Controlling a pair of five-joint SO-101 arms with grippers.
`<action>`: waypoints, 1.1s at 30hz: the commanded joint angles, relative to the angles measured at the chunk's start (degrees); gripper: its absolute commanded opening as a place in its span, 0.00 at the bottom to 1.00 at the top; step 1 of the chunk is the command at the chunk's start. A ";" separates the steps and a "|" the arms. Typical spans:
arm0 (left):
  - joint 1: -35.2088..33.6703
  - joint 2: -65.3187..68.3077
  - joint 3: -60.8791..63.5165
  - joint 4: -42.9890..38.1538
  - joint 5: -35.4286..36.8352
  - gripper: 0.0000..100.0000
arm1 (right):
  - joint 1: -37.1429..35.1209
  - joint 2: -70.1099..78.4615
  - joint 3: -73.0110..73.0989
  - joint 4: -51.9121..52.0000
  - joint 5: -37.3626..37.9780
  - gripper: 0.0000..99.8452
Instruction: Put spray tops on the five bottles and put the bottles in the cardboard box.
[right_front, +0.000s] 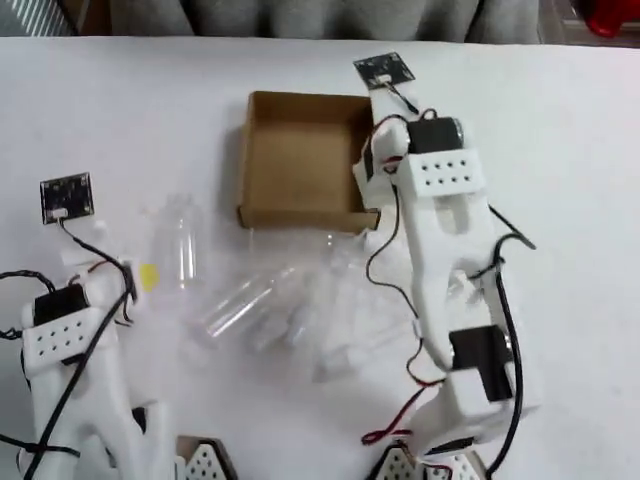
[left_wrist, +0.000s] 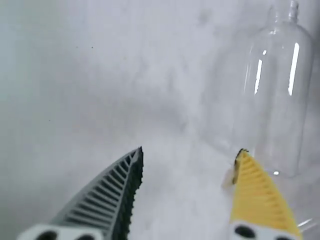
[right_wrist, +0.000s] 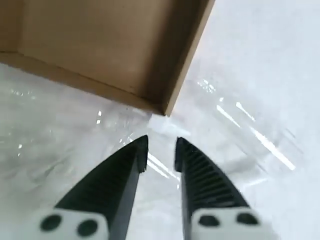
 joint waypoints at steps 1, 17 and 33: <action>0.75 0.40 -1.58 -1.14 0.53 0.28 | -0.22 -6.55 -2.99 6.37 0.09 0.02; 0.84 0.40 -0.44 -2.46 0.53 0.28 | -6.99 -30.64 26.55 10.95 5.63 0.02; 0.84 0.31 0.35 -2.46 0.53 0.28 | -22.11 -57.98 66.11 -2.42 43.34 0.11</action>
